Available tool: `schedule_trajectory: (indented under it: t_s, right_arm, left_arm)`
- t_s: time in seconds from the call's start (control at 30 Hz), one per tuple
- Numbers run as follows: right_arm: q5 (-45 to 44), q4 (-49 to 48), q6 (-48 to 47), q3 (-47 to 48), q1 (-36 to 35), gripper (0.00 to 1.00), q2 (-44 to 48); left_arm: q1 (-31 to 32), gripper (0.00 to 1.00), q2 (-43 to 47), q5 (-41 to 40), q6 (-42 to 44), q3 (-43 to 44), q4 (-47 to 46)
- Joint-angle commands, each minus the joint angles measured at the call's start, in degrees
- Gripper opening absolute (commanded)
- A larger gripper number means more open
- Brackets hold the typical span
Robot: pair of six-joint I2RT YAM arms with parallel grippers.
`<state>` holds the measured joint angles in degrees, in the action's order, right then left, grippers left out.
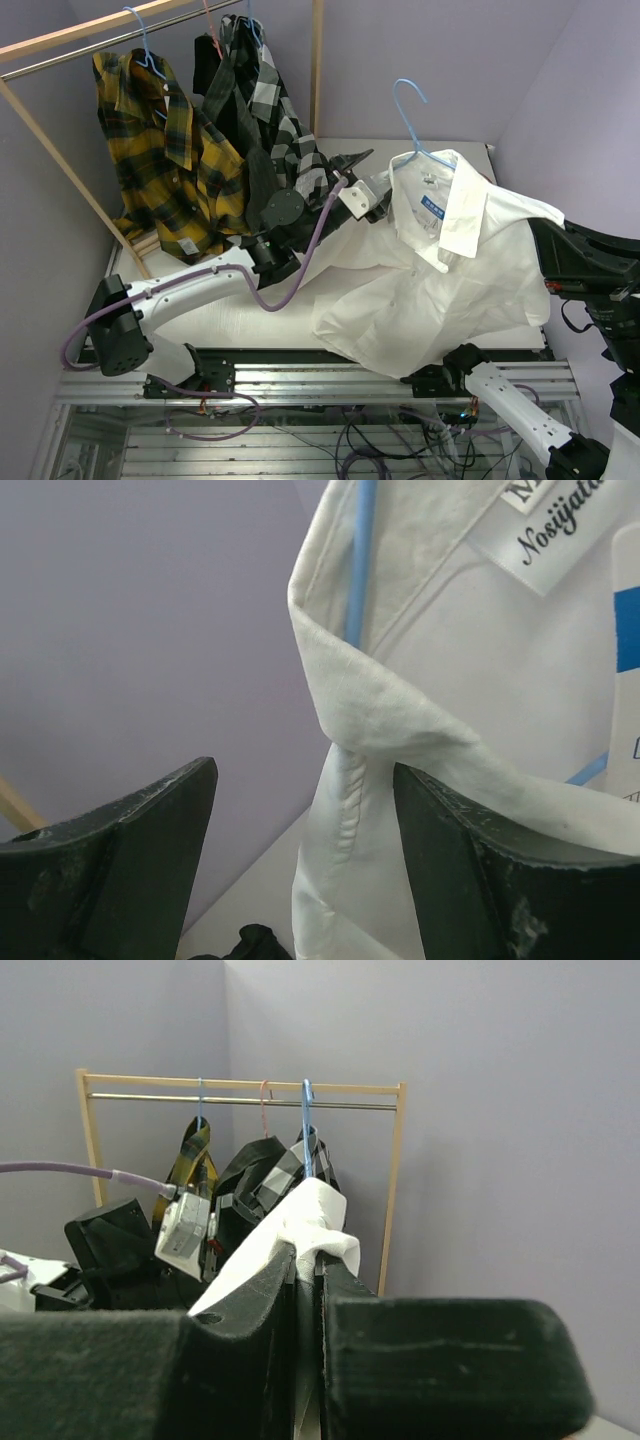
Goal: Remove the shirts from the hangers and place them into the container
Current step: Remove the shirt from the hanger.
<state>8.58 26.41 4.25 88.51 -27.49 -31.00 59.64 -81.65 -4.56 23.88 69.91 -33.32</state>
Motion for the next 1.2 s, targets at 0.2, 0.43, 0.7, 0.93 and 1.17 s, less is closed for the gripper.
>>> schedule_trajectory:
  t_s: [0.2,0.43,0.7,0.93,1.17]
  right_arm:
    - [0.2,-3.9,1.7,1.0,-1.5,0.00,0.6]
    - [-2.5,-2.0,1.4,1.1,-2.7,0.00,0.3]
    - [-18.9,9.7,2.2,2.6,-2.8,0.14,-5.8]
    - [-26.1,21.1,4.1,3.8,-2.7,0.68,-16.4]
    - [-20.3,18.0,4.6,2.6,-2.7,0.71,-17.5]
  left_arm:
    - [0.2,0.61,-4.7,5.0,-2.7,3.6,-9.5]
    - [0.2,0.07,-4.8,0.8,-0.8,6.2,-5.6]
    - [0.2,0.07,1.9,-21.7,13.5,14.9,21.1]
    - [1.0,0.07,3.3,-40.1,18.4,24.7,42.6]
    - [5.6,0.07,1.8,-53.9,24.9,26.1,49.6]
